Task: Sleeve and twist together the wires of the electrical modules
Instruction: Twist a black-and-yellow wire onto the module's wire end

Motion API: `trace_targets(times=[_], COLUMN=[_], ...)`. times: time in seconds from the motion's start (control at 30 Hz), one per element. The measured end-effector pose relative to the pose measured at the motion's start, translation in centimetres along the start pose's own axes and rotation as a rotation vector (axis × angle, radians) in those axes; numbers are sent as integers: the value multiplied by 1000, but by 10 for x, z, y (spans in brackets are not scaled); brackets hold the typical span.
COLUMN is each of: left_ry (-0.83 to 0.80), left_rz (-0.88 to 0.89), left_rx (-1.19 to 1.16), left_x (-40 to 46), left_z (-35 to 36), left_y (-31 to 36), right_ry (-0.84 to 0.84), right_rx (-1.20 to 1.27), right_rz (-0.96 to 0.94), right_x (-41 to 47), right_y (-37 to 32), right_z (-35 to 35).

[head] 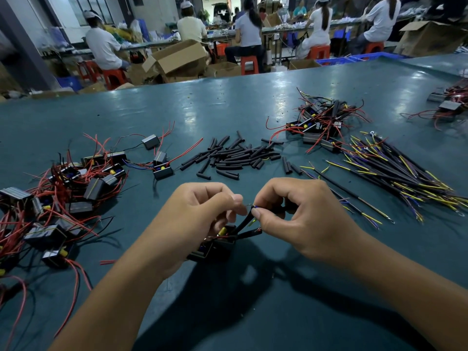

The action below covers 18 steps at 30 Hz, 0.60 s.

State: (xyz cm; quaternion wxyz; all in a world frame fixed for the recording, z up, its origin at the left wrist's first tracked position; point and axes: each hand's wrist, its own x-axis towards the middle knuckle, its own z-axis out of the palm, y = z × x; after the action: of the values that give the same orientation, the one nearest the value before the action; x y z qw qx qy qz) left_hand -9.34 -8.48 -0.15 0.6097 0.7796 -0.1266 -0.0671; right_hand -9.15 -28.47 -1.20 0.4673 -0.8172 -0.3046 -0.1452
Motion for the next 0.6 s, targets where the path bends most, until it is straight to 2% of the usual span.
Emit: trace_targets(times=[0.07, 0.13, 0.33, 0.6], left_ry=[95, 142, 108, 7], left_rz=[169, 278, 301, 288], left_rx=[256, 379, 408, 281], left_x=[-1, -4, -6, -5], left_z=[-7, -13, -11, -7], left_y=[3, 5, 7, 5], right_ry=[9, 10, 24, 37], right_rx=[31, 47, 68, 72], right_rz=[29, 47, 86, 127], right_x=[0, 0, 0, 1], right_y=[2, 2, 4, 7], right_z=[-1, -1, 0, -1])
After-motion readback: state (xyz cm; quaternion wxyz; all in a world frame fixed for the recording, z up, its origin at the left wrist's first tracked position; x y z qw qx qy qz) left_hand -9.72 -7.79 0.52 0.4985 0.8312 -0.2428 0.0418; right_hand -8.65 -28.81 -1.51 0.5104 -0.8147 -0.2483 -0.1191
